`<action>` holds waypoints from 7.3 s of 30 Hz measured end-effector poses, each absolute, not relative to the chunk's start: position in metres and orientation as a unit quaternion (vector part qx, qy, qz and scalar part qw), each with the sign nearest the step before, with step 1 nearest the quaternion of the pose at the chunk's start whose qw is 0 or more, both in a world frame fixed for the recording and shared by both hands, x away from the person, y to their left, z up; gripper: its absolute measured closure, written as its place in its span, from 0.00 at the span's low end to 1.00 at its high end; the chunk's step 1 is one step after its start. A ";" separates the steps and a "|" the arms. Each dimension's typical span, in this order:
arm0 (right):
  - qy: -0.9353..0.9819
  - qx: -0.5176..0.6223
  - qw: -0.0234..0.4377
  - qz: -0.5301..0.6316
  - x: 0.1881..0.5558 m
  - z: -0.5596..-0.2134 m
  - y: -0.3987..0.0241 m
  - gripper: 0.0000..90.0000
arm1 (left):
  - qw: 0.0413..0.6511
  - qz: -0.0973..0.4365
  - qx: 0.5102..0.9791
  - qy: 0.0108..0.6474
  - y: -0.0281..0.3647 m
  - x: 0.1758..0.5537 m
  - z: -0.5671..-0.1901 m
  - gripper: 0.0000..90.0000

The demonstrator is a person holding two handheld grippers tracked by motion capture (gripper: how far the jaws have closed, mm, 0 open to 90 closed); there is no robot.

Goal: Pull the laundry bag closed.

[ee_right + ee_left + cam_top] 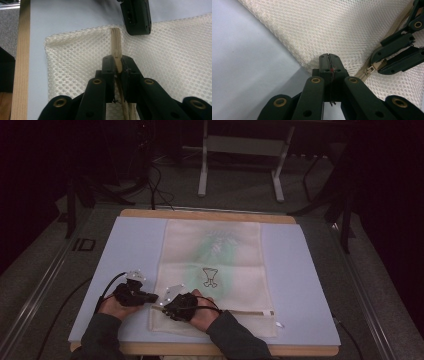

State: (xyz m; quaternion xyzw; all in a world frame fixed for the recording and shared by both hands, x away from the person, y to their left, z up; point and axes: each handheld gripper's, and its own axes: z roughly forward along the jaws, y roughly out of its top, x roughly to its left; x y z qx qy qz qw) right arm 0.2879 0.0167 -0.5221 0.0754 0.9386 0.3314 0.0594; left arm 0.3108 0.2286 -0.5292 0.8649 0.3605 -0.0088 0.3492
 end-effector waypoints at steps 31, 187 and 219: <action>0.943 0.073 0.062 0.320 0.284 -0.515 0.003 0.91 | 0.352 -0.011 0.862 0.364 0.229 0.311 -0.530 1.00; 0.948 0.098 0.105 0.285 0.265 -0.505 -0.075 0.92 | 0.345 -0.006 0.865 0.365 0.228 0.310 -0.529 1.00; 0.946 0.125 0.103 0.281 0.266 -0.510 -0.105 0.91 | 0.346 -0.006 0.864 0.367 0.227 0.310 -0.529 1.00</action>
